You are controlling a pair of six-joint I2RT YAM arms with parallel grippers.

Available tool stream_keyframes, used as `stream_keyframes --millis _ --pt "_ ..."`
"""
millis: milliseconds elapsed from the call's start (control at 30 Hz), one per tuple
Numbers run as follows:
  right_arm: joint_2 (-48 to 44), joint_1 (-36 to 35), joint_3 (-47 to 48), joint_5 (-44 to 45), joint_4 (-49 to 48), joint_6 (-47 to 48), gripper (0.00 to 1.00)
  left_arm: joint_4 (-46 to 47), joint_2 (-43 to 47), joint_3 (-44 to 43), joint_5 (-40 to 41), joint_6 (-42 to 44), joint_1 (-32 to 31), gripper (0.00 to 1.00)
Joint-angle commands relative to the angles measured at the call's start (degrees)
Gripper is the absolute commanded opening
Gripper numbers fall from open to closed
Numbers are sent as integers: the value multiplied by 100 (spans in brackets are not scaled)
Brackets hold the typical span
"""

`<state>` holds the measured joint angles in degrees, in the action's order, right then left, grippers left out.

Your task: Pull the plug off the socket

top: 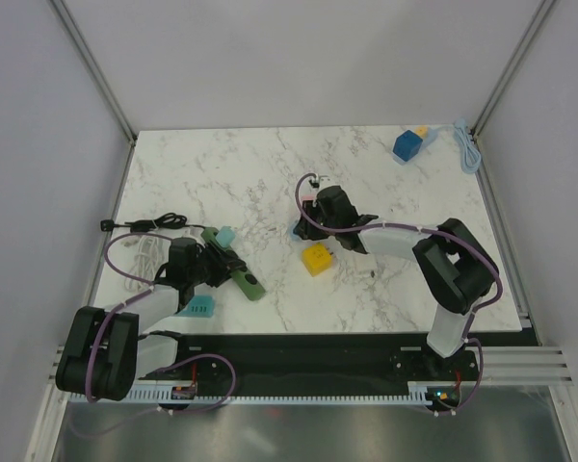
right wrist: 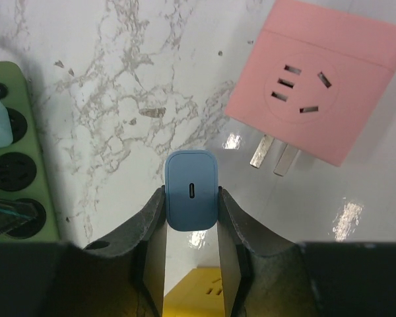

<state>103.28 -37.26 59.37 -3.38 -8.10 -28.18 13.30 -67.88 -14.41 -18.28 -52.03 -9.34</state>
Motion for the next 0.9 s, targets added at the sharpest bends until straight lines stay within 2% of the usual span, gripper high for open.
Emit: stream_keyframes --millis 0,167,267,300,367,400,500,733,867 --pt "-107 25 -128 -155 -157 138 20 94 -6 -70 -175 466 -59 2" --pt "-177 69 -251 -14 -122 182 31 111 20 -70 -211 475 -50 2" --pt "-221 96 -242 39 -26 252 43 111 20 -79 -237 474 -59 2" --pt "-230 113 -233 108 1 261 51 111 20 -79 -254 475 -59 2" --pt "-291 104 -225 179 97 287 58 103 29 -79 -263 475 -50 2" --pt "-317 104 -216 223 124 322 65 111 46 -79 -255 483 -59 2" --pt "-423 104 -137 433 282 375 74 94 64 -88 -263 475 -59 2" --pt "-441 43 302 355 300 121 78 164 99 -9 -281 457 -59 2" --pt "-108 -150 793 -136 177 -20 83 173 125 26 -316 431 -50 2"
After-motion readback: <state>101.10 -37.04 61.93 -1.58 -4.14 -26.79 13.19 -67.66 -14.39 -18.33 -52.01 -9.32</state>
